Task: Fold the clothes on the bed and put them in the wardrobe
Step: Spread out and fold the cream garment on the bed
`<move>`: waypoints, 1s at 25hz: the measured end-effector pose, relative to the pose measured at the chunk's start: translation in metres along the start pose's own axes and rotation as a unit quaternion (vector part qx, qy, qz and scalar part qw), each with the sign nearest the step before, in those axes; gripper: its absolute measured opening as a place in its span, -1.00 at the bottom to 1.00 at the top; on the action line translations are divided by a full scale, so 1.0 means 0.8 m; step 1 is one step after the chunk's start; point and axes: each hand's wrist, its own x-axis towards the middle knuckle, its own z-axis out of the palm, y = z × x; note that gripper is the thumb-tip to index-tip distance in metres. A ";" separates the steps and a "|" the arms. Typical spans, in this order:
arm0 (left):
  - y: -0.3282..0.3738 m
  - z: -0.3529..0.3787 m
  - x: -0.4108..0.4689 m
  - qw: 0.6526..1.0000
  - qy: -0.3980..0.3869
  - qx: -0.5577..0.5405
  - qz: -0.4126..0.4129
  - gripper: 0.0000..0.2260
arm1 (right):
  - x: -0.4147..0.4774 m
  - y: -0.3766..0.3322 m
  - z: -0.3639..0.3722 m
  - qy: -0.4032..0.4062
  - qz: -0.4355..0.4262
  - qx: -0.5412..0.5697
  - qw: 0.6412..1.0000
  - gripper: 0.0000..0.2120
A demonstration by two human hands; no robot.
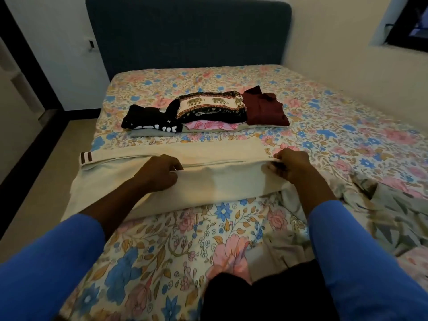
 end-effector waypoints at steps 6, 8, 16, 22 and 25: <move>-0.049 0.063 0.057 0.997 0.037 -0.062 -0.004 -0.69 | 0.051 0.073 0.045 0.011 -0.017 -0.046 0.999 -0.63; -0.053 0.080 0.057 0.990 0.109 -0.084 0.020 -0.70 | 0.050 0.087 0.058 0.065 -0.146 -0.214 0.964 -0.58; -0.120 0.069 -0.064 0.992 0.121 -0.014 0.029 -0.55 | -0.024 0.154 0.130 -0.214 -0.491 -0.486 0.691 -0.49; -0.224 0.027 -0.179 0.994 0.111 0.000 0.009 -0.63 | -0.096 0.166 0.220 -0.298 -0.561 -0.456 0.623 -0.64; -0.256 0.008 -0.195 0.996 0.086 0.019 -0.026 -0.74 | -0.126 0.181 0.274 -0.306 -0.561 -0.452 0.622 -0.65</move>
